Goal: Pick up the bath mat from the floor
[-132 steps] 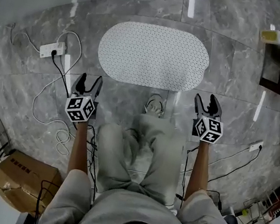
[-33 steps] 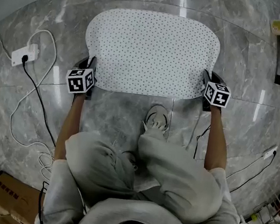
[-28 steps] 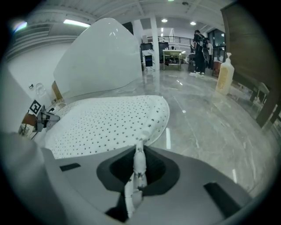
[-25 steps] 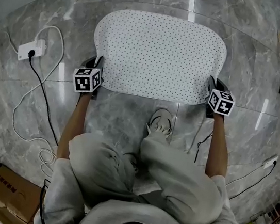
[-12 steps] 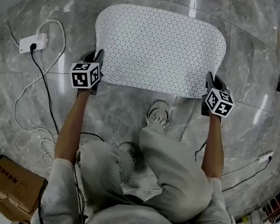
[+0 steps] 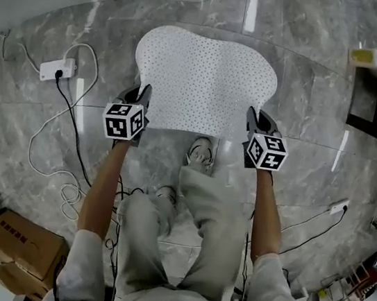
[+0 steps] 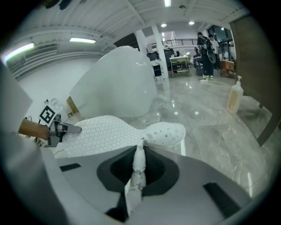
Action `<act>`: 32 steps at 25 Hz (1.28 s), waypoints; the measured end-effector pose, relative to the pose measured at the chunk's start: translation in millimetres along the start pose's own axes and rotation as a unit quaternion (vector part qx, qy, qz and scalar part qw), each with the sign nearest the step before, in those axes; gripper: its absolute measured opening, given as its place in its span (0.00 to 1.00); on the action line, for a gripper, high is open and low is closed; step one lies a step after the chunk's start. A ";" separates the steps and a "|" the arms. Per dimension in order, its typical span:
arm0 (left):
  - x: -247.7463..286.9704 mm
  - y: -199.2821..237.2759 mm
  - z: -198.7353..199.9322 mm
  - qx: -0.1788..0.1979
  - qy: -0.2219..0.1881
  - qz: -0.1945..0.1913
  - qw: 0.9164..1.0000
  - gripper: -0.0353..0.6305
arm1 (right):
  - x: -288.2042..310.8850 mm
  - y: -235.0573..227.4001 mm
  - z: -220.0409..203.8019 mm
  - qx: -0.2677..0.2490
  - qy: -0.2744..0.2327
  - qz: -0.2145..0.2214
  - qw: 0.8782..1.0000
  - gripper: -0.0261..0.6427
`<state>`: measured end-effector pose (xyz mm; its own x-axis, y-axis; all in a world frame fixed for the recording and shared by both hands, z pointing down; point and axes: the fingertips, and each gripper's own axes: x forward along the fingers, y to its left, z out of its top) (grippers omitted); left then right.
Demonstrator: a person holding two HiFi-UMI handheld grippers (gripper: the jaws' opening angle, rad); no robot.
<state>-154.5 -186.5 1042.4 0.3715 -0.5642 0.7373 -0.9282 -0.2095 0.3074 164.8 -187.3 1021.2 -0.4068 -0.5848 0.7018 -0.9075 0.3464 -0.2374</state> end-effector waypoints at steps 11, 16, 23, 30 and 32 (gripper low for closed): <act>-119.3 -52.4 77.5 -0.038 0.006 -0.004 0.999 0.11 | -105.3 58.3 84.0 0.035 0.013 0.021 0.999 0.09; -179.6 -82.7 123.5 -0.049 0.000 -0.013 0.999 0.11 | -163.1 87.3 139.4 0.030 -0.001 0.029 0.999 0.09; -256.3 -116.9 186.7 -0.020 -0.018 -0.013 1.000 0.11 | -228.0 128.7 210.6 0.001 -0.026 0.037 0.999 0.09; -326.9 -140.8 255.6 0.001 -0.059 -0.014 0.998 0.11 | -281.2 158.7 281.4 -0.012 -0.059 0.034 0.998 0.09; -345.7 -150.6 272.3 0.002 -0.071 -0.020 0.997 0.11 | -300.8 166.1 300.8 -0.031 -0.066 0.031 0.997 0.09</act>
<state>-148.3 -177.3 577.4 0.4016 -0.6622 0.6326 -0.9131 -0.2368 0.3318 105.1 -174.4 568.6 -0.4752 -0.6516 0.5912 -0.8741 0.4264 -0.2326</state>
